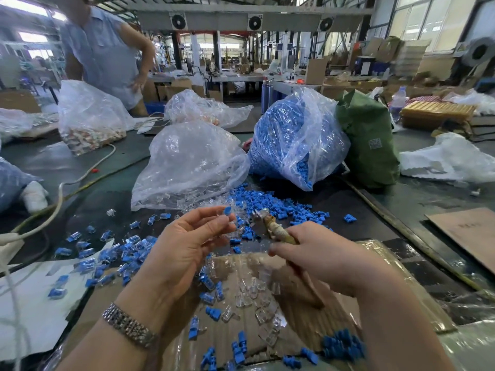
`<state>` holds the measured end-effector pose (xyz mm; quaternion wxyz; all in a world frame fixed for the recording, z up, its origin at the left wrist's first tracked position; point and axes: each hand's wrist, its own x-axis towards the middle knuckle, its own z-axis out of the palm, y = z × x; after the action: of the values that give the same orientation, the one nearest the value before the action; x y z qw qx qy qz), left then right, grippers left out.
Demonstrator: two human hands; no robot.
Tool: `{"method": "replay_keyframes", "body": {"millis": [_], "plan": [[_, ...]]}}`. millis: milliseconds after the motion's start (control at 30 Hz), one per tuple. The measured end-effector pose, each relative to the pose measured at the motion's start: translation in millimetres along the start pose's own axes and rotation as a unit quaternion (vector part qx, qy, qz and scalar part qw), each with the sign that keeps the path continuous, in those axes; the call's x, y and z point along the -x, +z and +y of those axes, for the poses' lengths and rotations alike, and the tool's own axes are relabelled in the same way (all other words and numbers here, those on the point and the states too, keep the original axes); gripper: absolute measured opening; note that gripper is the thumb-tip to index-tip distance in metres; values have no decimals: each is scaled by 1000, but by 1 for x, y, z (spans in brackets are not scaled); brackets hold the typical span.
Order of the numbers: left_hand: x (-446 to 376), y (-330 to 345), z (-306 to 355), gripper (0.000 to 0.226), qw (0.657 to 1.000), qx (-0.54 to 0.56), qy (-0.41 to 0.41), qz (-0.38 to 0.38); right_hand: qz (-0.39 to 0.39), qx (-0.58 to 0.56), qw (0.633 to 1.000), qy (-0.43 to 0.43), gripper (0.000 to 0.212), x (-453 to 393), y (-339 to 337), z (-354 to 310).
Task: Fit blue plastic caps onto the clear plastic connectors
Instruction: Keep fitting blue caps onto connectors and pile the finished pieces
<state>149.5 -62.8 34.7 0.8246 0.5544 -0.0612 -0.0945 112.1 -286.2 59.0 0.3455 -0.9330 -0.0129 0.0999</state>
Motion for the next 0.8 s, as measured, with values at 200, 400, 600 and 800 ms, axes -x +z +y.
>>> {"method": "replay_keyframes", "body": {"millis": [200, 400, 600, 800], "plan": [[-1, 0, 0, 28, 1000, -25, 6, 2, -115, -152, 981, -34, 22, 5, -2, -16], [2, 6, -5, 37, 994, -103, 45, -5, -98, -121, 987, -37, 35, 10, 3, -22], [1, 5, -8, 25, 985, -156, 74, 7, -83, -111, 989, -45, 32, 8, 11, -24], [3, 6, -9, 24, 968, -221, 112, 22, -58, -90, 993, -44, 41, 5, 18, -20]]}}
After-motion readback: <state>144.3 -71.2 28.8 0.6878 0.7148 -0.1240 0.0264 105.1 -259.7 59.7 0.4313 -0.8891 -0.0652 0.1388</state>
